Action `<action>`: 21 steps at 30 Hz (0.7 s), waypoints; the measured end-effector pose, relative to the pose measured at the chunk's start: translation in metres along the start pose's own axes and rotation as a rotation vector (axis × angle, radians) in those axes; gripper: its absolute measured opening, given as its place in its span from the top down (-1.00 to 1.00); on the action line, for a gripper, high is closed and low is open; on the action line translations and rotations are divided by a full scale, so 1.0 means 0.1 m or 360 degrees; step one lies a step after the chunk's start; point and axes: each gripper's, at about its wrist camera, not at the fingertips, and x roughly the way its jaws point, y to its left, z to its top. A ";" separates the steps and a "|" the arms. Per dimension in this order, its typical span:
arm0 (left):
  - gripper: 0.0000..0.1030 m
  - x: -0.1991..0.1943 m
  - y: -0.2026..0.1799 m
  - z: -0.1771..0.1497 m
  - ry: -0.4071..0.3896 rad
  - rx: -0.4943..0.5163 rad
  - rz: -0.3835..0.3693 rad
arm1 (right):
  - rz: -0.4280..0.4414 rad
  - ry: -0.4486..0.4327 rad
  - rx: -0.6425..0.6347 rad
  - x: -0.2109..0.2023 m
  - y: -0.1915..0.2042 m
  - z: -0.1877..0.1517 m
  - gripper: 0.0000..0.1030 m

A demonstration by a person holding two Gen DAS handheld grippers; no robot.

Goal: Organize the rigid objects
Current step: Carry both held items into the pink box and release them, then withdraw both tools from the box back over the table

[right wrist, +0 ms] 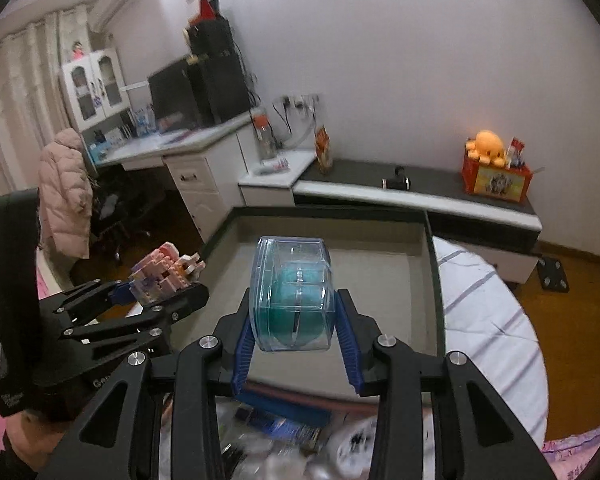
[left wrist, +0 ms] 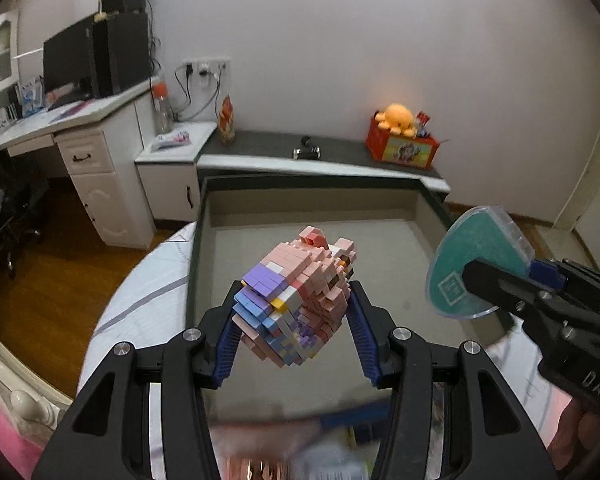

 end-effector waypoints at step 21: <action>-0.99 0.31 0.13 -0.06 0.0079 -0.0054 0.0128 | -0.0112 0.0239 0.0159 0.62 -0.48 -0.11 -1.00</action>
